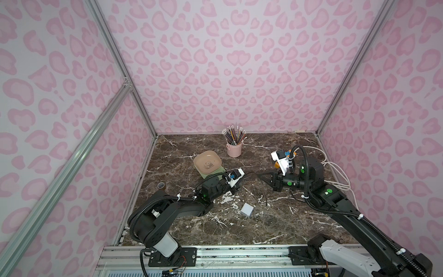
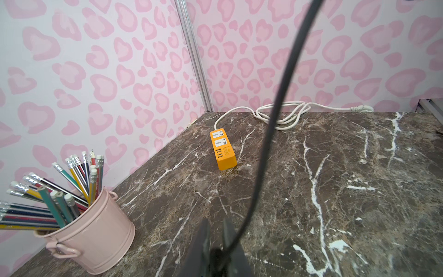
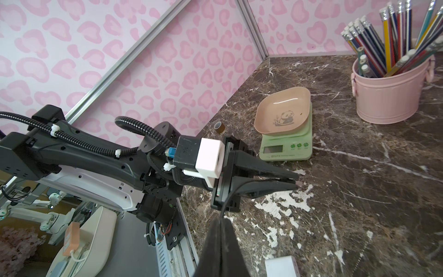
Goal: Charge the electronic scale
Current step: Pick up the charging cable from the center of the board.
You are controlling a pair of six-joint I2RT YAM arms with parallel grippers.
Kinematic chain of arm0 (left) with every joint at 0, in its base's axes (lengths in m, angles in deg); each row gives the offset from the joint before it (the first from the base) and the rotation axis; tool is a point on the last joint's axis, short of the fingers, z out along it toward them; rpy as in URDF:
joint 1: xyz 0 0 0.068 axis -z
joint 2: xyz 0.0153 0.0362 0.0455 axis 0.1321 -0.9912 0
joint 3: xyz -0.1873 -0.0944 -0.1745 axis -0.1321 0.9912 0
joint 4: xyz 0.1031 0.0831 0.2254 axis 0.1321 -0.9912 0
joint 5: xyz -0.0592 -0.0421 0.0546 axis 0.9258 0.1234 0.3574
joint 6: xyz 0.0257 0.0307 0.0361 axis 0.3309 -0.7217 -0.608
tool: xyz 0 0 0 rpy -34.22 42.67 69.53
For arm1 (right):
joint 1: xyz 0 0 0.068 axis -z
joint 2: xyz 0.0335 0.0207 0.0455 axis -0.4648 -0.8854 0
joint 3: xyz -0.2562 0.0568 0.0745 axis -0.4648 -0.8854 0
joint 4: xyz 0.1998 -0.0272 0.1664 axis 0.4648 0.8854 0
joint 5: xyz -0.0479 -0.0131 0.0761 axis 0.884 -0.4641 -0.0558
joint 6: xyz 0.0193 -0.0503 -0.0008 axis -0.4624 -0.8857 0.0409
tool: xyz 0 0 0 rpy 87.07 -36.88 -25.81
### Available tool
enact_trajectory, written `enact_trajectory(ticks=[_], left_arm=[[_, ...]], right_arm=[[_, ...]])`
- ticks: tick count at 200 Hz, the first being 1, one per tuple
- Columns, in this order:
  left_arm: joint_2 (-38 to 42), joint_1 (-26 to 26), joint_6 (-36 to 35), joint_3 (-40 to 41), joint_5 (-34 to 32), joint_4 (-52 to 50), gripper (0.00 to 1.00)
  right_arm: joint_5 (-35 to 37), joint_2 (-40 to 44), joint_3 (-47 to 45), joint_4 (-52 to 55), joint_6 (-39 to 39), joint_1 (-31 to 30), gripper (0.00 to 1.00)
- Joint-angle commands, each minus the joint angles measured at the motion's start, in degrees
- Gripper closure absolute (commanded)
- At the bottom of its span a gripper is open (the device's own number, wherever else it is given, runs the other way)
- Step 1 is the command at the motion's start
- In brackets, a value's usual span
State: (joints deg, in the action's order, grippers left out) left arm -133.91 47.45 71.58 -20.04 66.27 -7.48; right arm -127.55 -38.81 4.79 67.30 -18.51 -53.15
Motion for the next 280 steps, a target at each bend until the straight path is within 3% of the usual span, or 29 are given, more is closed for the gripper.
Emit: enact_trajectory(ticks=[1,48,78,114,140,177,223,280], left_arm=[[1.6,0.0,-1.4,0.8,-1.8,3.3,0.95],[10.4,0.1,-4.8,4.0,-13.6,-0.1,0.94],[15.4,1.5,-9.1,4.1,-20.8,-4.7,0.94],[18.4,6.9,-15.0,3.8,-30.0,-5.3,0.93],[18.6,10.2,-20.2,3.5,-36.5,-3.8,0.94],[17.7,14.5,-27.4,2.4,-43.0,-1.7,0.93],[17.3,18.6,-32.5,1.5,-45.7,0.7,0.93],[19.1,19.7,-33.1,0.0,-44.3,-1.9,0.92]], right_arm=[[1.2,0.6,-0.1,-1.6,1.0,1.0,0.93],[11.5,5.1,-5.4,-1.4,6.2,8.4,0.52],[10.7,7.9,-8.9,-5.0,8.4,10.5,0.39],[1.1,4.6,-8.1,-13.0,10.2,7.6,0.35],[3.8,1.3,-2.4,-9.9,4.8,0.8,0.32],[6.2,-1.6,2.8,-6.4,0.3,-3.8,0.32],[7.6,-6.6,7.0,-3.6,-3.9,-6.4,0.33],[7.8,-8.8,6.9,-3.6,-6.5,-6.4,0.4]])
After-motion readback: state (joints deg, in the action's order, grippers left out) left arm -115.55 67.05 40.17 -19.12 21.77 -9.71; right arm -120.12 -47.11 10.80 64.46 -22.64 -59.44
